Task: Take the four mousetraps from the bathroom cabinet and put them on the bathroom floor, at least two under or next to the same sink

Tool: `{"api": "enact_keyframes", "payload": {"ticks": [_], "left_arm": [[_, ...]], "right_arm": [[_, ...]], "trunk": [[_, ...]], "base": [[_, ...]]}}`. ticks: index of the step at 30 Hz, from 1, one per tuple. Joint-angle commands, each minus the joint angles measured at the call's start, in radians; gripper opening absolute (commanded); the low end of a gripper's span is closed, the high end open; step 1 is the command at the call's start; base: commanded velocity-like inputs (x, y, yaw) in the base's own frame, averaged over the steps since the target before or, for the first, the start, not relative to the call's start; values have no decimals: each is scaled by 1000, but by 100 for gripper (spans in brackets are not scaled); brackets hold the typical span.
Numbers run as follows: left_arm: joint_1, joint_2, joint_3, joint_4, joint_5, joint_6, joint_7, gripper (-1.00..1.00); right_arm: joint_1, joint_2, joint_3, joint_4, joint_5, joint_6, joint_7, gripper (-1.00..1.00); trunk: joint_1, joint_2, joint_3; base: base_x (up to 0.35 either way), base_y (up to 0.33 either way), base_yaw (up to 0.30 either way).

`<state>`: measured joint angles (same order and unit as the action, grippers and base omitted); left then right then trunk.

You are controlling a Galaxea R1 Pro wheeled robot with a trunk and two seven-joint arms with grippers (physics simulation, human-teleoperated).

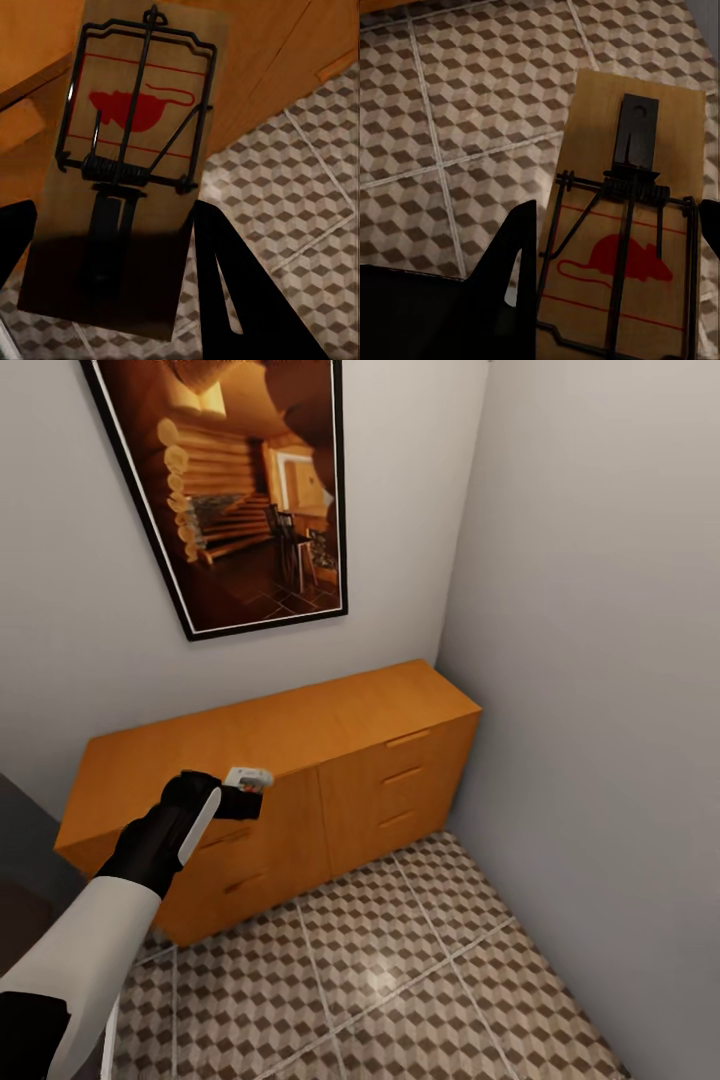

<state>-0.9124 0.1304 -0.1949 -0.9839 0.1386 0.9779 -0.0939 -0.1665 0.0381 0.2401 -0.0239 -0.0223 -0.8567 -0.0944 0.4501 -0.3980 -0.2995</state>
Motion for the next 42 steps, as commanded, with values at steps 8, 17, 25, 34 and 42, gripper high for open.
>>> {"api": "enact_keyframes", "payload": {"ticks": [8,17,25,34,42], "left_arm": [[-1,1,-3,11,4,4,3,-100],[-2,-1,-3,52,4,-16,4,-100],[-1,-2,-3,77,4,-39,3,-100],[0,-6,-4,198,4,-129,5,-100],[3,-70,-85,721,1,-617,9,-100]], "right_arm": [[-1,0,8,1,-3,-4,-5,-100],[-1,0,8,1,-4,-2,-5,-100],[-1,0,8,1,-4,-2,-5,-100],[-1,0,8,1,-4,-4,-7,-100],[-1,0,6,1,-5,-4,-10,-100]], "trunk": [[0,-2,-2],[0,-2,-2],[0,-2,-2],[0,-2,-2],[0,-2,-2]], "base": [[-207,-48,0],[-184,-1,0],[-330,0,0],[-332,0,0],[-189,0,0]]}}
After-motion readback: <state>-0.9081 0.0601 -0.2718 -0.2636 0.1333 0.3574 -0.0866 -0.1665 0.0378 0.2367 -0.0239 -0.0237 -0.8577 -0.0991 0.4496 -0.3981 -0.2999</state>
